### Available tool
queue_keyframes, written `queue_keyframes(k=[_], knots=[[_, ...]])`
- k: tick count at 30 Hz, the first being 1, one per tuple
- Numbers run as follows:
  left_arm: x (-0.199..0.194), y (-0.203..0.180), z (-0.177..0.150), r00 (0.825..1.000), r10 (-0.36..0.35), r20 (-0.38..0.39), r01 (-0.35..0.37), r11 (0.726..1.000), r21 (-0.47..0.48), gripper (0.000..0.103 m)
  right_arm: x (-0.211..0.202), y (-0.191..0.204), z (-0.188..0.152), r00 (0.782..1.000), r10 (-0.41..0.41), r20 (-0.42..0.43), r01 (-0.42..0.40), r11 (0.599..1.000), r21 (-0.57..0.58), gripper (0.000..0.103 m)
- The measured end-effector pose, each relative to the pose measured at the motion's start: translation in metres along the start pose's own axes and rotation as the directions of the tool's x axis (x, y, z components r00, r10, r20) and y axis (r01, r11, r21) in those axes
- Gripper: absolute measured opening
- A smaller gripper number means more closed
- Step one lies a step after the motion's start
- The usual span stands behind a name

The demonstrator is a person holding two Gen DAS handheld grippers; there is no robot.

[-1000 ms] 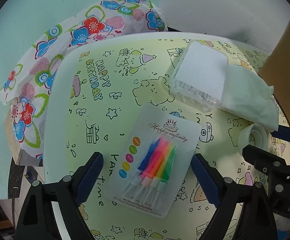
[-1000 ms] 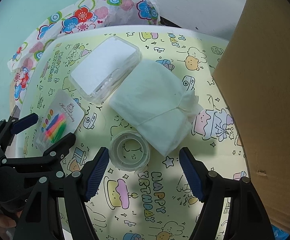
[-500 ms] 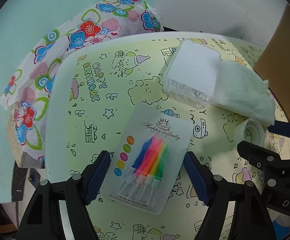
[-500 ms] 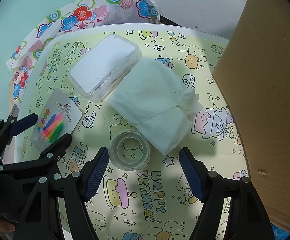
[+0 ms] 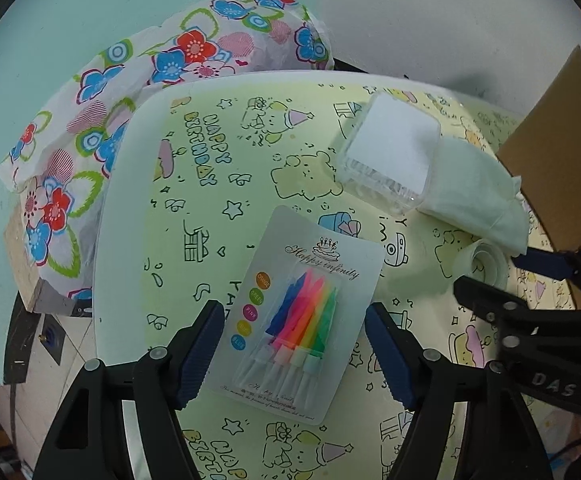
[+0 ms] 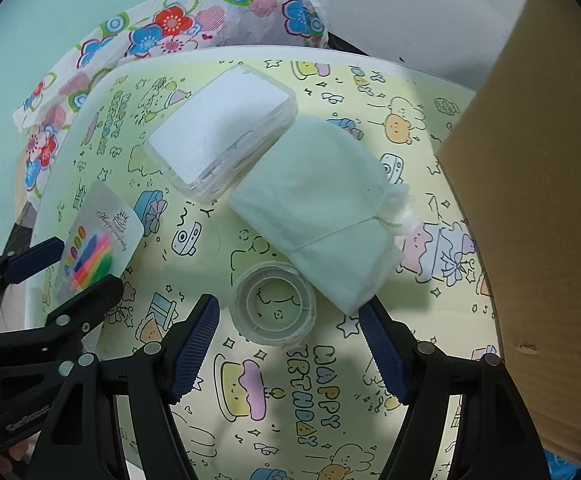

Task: Organize objects
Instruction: 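Close the left tool on the candle card while the right tool grasps the tape roll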

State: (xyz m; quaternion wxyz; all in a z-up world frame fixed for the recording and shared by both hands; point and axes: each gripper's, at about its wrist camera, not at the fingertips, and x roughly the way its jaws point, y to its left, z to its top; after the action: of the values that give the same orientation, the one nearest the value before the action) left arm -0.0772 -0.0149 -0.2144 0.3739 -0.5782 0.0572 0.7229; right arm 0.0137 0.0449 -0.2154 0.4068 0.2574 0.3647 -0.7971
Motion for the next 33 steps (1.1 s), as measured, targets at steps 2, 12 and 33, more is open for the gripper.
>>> queue_keyframes(k=[2,12,33], knots=[[-0.001,0.002,-0.001,1.000,-0.018,-0.002,0.018,1.000,-0.011,0.074,0.001,0.003,0.000,1.000,-0.013,0.004,0.013,1.000,-0.016,0.076],[0.003,0.004,-0.004,1.000,-0.025,-0.007,0.025,0.999,-0.044,0.074,0.003,0.002,0.002,0.999,-0.037,0.029,0.038,0.999,-0.019,0.058],[-0.024,-0.019,-0.014,0.999,-0.039,0.037,0.041,0.997,-0.061,0.074,-0.040,-0.003,-0.025,0.996,0.037,0.076,-0.032,0.997,-0.068,0.044]])
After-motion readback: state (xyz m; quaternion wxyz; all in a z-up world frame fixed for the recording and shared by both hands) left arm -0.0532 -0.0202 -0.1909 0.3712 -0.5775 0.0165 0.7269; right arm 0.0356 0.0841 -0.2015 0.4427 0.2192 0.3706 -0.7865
